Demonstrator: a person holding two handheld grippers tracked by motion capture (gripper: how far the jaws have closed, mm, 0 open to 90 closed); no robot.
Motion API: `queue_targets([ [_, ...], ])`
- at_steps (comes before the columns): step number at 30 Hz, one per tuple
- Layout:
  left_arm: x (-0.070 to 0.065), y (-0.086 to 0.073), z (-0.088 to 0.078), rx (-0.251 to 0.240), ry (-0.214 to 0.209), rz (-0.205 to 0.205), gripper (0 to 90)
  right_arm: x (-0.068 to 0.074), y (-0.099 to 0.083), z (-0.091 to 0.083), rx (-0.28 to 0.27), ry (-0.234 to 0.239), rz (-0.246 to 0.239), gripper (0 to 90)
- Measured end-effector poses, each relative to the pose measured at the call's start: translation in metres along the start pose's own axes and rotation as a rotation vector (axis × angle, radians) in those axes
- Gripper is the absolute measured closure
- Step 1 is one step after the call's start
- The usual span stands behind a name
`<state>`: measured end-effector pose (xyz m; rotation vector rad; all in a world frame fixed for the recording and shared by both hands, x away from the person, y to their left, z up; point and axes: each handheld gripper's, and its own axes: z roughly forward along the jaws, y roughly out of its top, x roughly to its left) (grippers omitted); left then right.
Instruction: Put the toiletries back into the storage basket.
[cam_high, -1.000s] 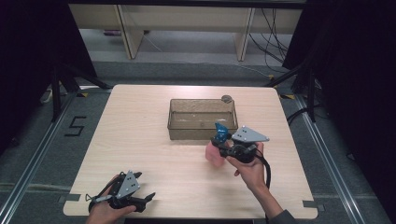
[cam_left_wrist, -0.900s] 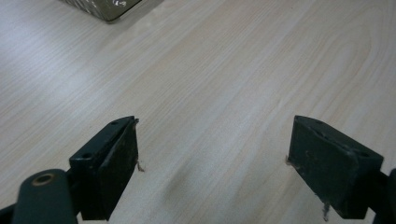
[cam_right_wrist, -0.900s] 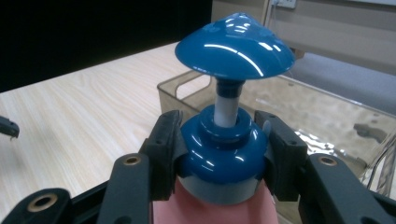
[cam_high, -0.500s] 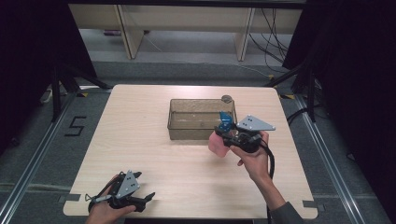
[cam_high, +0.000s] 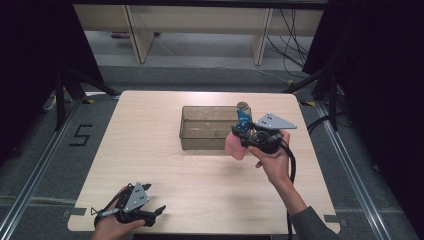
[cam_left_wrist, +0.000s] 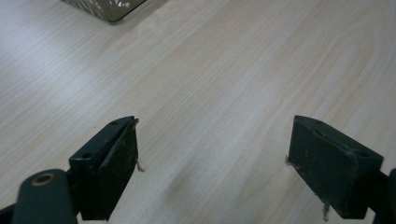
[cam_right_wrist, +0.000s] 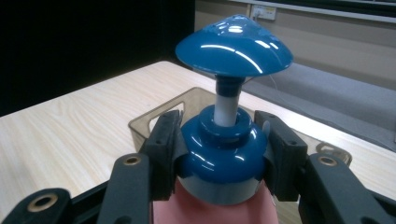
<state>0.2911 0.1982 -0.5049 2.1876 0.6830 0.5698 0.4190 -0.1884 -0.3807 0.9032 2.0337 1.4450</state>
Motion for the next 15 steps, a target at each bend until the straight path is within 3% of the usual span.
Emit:
queue_targets([
  [1, 0.001, 0.000, 0.000, 0.005, 0.018, 0.012, 15.5, -0.002, 0.002, 0.001, 0.001, -0.010, 0.003, 53.7],
  [3, 0.000, 0.000, 0.001, -0.008, 0.003, -0.007, 15.5, -0.003, 0.004, 0.003, 0.005, -0.011, -0.006, 53.7],
  [6, 0.000, 0.000, 0.000, 0.001, -0.001, 0.001, 15.5, -0.005, 0.006, 0.004, -0.002, -0.006, 0.003, 53.7],
  [7, 0.000, 0.000, 0.000, 0.003, -0.002, 0.001, 15.5, -0.005, 0.007, 0.003, 0.011, -0.024, 0.016, 53.7],
  [9, 0.000, 0.000, 0.000, 0.000, 0.001, -0.002, 15.5, -0.009, 0.009, 0.005, -0.009, -0.024, -0.005, 53.7],
  [15, 0.000, 0.000, 0.000, 0.001, 0.003, -0.001, 15.5, -0.011, 0.014, 0.006, -0.002, -0.033, 0.002, 53.7],
])
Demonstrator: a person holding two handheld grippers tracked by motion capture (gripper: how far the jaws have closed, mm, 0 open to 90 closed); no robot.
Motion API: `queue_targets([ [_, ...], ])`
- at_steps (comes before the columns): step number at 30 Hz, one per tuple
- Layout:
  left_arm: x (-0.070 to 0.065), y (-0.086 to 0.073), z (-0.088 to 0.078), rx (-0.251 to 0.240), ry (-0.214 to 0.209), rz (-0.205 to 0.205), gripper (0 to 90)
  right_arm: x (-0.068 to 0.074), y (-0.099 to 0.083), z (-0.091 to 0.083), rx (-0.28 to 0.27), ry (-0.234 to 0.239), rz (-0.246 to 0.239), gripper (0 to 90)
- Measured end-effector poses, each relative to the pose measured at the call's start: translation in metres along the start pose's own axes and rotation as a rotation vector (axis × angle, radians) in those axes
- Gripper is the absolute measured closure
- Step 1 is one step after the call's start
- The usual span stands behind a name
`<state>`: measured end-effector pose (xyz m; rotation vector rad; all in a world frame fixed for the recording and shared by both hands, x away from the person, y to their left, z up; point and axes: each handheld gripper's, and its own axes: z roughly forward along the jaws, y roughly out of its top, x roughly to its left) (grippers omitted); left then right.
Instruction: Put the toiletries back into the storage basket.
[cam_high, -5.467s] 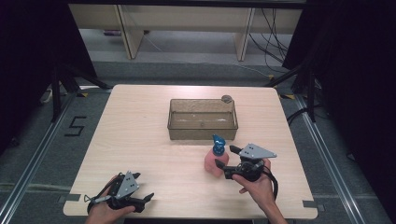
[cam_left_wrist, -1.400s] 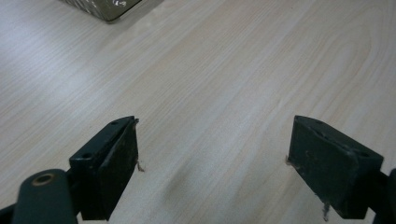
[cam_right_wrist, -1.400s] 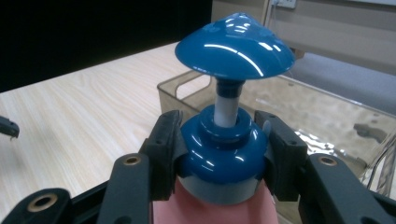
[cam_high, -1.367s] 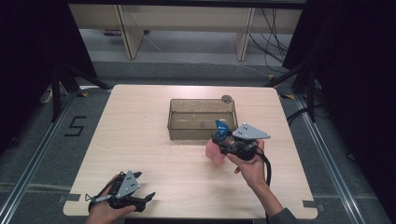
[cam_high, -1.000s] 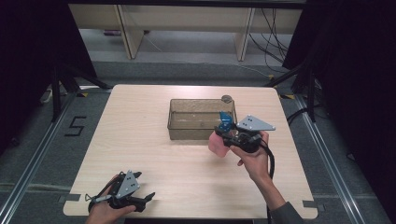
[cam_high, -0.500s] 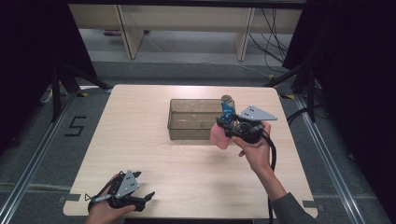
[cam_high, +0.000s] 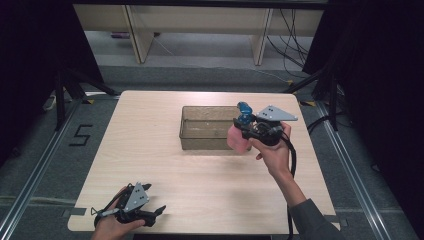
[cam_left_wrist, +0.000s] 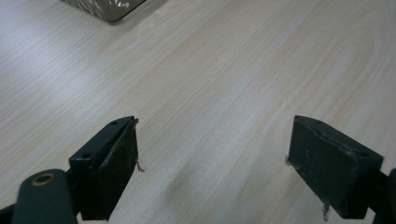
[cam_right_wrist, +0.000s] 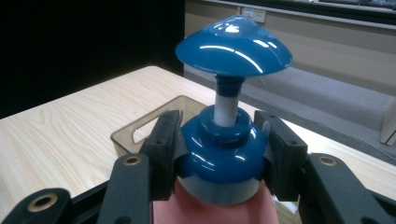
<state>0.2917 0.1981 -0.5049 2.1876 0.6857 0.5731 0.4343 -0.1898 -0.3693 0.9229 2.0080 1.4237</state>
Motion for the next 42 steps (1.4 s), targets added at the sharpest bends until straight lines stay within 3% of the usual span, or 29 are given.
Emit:
queue_targets([
  [6, 0.000, 0.000, 0.000, -0.009, -0.008, -0.005, 15.5, -0.005, 0.007, 0.006, -0.007, -0.020, -0.013, 53.7],
  [8, 0.000, 0.000, 0.000, -0.010, -0.005, -0.005, 15.5, -0.006, 0.009, 0.010, -0.013, -0.010, 0.010, 53.7],
  [16, -0.001, 0.000, 0.001, -0.019, -0.004, -0.012, 15.5, -0.016, 0.017, 0.022, -0.016, -0.040, 0.006, 53.7],
  [20, 0.000, 0.000, 0.000, -0.005, -0.008, -0.004, 15.4, -0.021, 0.017, 0.029, -0.001, -0.064, 0.005, 53.7],
  [21, 0.000, 0.000, 0.000, -0.009, -0.007, 0.001, 15.5, -0.021, 0.016, 0.031, 0.000, -0.067, 0.027, 53.7],
  [23, 0.000, 0.000, 0.000, -0.002, -0.002, 0.005, 15.4, -0.024, 0.015, 0.036, -0.001, -0.078, 0.009, 53.8],
  [26, -0.001, 0.000, 0.000, 0.005, -0.018, 0.002, 15.4, -0.027, 0.014, 0.040, 0.019, -0.078, 0.022, 53.7],
  [28, -0.001, 0.000, 0.001, 0.002, -0.013, 0.003, 15.4, -0.030, 0.013, 0.045, 0.004, -0.077, 0.020, 53.7],
  [31, -0.001, 0.000, 0.000, 0.001, -0.010, 0.002, 15.4, -0.032, 0.011, 0.049, 0.010, -0.086, 0.052, 53.7],
  [32, -0.001, 0.000, 0.000, 0.001, -0.008, 0.003, 15.4, -0.034, 0.010, 0.051, -0.002, -0.089, 0.035, 53.8],
  [35, -0.001, 0.001, 0.000, 0.010, -0.018, 0.009, 15.4, -0.036, 0.008, 0.055, 0.011, -0.095, 0.048, 53.7],
  [36, -0.002, 0.000, 0.001, 0.000, -0.024, 0.000, 15.5, -0.035, 0.007, 0.056, 0.025, -0.103, 0.075, 53.7],
  [37, -0.002, 0.000, 0.001, 0.002, -0.028, -0.003, 15.4, -0.039, 0.006, 0.058, 0.015, -0.105, 0.048, 53.7],
  [38, -0.002, 0.001, 0.001, 0.003, -0.025, 0.001, 15.4, -0.037, 0.006, 0.059, 0.025, -0.106, 0.077, 53.7],
  [39, -0.001, 0.000, 0.001, -0.001, -0.010, 0.000, 15.4, -0.040, 0.005, 0.060, 0.020, -0.103, 0.058, 53.7],
  [41, -0.001, 0.000, 0.000, -0.006, -0.010, -0.002, 15.5, -0.041, 0.003, 0.062, 0.025, -0.103, 0.078, 53.7],
  [42, 0.000, 0.000, 0.000, -0.003, -0.014, 0.005, 15.4, -0.043, 0.002, 0.063, 0.023, -0.119, 0.053, 53.7],
])
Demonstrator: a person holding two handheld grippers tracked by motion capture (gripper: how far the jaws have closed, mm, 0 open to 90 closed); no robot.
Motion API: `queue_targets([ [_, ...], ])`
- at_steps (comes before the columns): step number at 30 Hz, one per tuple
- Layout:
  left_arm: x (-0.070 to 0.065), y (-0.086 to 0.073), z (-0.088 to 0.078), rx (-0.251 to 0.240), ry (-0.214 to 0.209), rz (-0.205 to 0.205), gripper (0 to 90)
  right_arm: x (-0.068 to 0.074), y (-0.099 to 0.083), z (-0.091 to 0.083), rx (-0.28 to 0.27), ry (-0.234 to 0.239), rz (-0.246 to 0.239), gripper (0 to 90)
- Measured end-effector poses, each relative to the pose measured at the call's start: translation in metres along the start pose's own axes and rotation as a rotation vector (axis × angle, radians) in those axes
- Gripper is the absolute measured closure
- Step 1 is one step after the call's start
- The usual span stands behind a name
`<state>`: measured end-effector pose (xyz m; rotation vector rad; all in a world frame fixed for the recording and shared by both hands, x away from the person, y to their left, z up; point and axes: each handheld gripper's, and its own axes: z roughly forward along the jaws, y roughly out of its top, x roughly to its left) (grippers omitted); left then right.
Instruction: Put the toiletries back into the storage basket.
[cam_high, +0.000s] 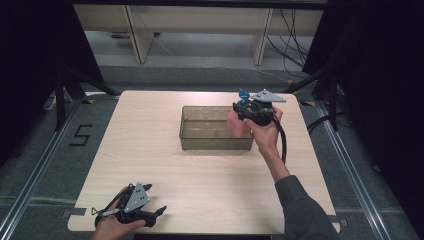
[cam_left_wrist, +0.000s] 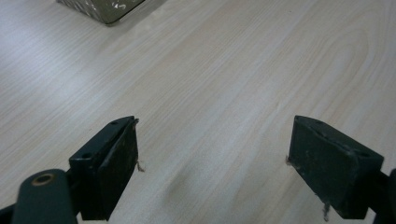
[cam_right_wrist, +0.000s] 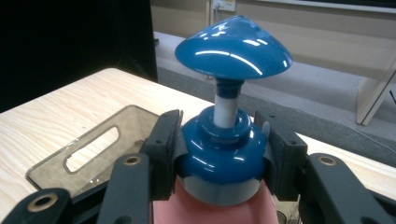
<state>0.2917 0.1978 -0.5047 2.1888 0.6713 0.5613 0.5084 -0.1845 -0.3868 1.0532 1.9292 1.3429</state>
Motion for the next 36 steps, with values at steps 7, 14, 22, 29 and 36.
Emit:
queue_targets([
  [7, 0.001, 0.000, 0.000, 0.003, -0.004, -0.005, 15.4, -0.004, -0.007, 0.007, 0.019, 0.001, 0.028, 53.7],
  [14, 0.001, 0.000, 0.000, 0.000, -0.003, -0.005, 15.4, -0.006, -0.014, 0.011, 0.042, -0.003, 0.020, 53.7],
  [22, -0.001, 0.000, 0.001, -0.016, -0.006, -0.025, 15.4, -0.006, -0.022, 0.015, 0.053, -0.001, 0.024, 53.7],
  [29, -0.001, 0.000, 0.001, -0.014, -0.005, -0.024, 15.4, -0.006, -0.027, 0.016, 0.049, 0.001, 0.034, 53.7],
  [36, 0.001, 0.000, 0.000, 0.001, -0.002, -0.006, 15.4, -0.007, -0.034, 0.016, 0.068, -0.010, 0.034, 53.7],
])
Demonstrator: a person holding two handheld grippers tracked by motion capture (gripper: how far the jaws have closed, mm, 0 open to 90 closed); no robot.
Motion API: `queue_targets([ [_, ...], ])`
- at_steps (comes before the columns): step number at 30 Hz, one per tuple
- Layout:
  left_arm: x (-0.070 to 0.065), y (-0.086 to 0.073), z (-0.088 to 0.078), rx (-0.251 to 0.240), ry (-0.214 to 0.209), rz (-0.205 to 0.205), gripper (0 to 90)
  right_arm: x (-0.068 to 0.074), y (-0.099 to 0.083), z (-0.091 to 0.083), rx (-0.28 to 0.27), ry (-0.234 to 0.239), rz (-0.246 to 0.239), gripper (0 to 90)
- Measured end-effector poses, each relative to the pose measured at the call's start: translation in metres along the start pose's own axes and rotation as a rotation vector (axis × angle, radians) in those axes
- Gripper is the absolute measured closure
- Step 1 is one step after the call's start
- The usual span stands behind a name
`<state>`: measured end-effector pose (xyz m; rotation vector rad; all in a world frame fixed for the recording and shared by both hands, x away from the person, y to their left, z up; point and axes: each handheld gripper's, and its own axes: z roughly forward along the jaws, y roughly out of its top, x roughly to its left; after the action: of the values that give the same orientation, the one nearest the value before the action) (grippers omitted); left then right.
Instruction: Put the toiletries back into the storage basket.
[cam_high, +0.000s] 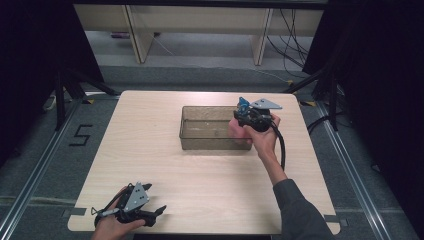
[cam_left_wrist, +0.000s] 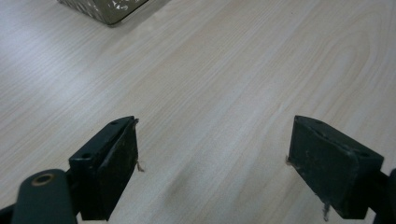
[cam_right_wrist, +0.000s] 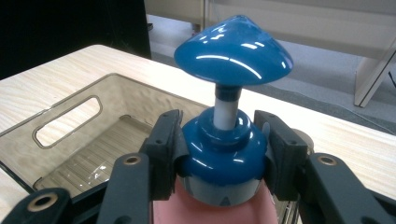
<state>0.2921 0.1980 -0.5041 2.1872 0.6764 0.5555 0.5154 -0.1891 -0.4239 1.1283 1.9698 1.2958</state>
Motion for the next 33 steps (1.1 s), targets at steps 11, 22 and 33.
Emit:
queue_targets([
  [11, -0.002, 0.000, 0.001, -0.025, 0.002, -0.024, 15.4, 0.000, -0.009, 0.003, -0.009, 0.004, 0.005, 53.7],
  [22, 0.000, 0.000, 0.000, -0.007, 0.001, -0.003, 15.4, -0.001, -0.015, 0.004, -0.001, -0.005, -0.003, 53.7],
  [33, 0.000, 0.000, 0.000, -0.011, 0.005, -0.004, 15.4, 0.000, -0.021, 0.002, -0.012, -0.004, 0.012, 53.7],
])
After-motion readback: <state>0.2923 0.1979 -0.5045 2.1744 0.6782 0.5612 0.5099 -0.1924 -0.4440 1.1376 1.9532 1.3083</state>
